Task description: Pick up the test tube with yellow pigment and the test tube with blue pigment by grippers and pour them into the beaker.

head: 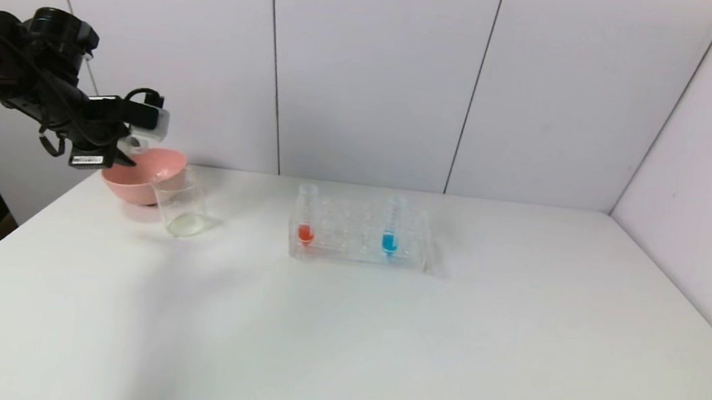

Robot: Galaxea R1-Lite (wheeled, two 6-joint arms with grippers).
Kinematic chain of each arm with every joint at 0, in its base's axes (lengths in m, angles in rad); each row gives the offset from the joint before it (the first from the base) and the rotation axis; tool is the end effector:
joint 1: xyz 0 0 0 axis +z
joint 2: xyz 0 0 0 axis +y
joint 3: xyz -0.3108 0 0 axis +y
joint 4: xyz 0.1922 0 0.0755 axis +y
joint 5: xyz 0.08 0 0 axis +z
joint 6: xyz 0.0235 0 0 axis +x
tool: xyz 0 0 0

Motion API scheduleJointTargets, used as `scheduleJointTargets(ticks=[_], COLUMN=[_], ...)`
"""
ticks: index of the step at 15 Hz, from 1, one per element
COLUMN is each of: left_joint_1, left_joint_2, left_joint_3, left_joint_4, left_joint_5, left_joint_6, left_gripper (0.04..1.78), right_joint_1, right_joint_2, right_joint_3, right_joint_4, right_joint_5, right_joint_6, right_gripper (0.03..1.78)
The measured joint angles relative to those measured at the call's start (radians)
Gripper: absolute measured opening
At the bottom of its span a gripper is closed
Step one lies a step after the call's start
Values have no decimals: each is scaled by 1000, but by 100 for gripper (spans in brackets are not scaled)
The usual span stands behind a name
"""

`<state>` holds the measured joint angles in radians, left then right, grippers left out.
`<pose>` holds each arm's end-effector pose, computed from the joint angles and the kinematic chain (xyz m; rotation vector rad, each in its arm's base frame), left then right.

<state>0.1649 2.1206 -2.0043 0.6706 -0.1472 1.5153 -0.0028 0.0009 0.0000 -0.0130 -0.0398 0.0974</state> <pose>0.4296 0.0680 0.2446 1.3113 0.6225 -0.5639 -0.0151 -0.0009 0.0769 0.0976 -0.0142 -0.0420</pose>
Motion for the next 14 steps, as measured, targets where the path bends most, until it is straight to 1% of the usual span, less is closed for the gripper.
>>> scheduleJointTargets(ticks=[2,7,14], left_joint_1=[-2,-4,-13], left_joint_2=[-1,0,5], left_joint_3=[-1,-2,-2], left_joint_4=[13,15,26], left_joint_5=[18,28,77], left_joint_6=[-3,-4,-5], left_gripper=[52,52,52], right_joint_1=[0,0,0], right_joint_2=[0,0,0], right_joint_3=[0,0,0], right_joint_4=[0,0,0], right_joint_5=[0,0,0], right_joint_6=[0,0,0], right_gripper=[171,171,171])
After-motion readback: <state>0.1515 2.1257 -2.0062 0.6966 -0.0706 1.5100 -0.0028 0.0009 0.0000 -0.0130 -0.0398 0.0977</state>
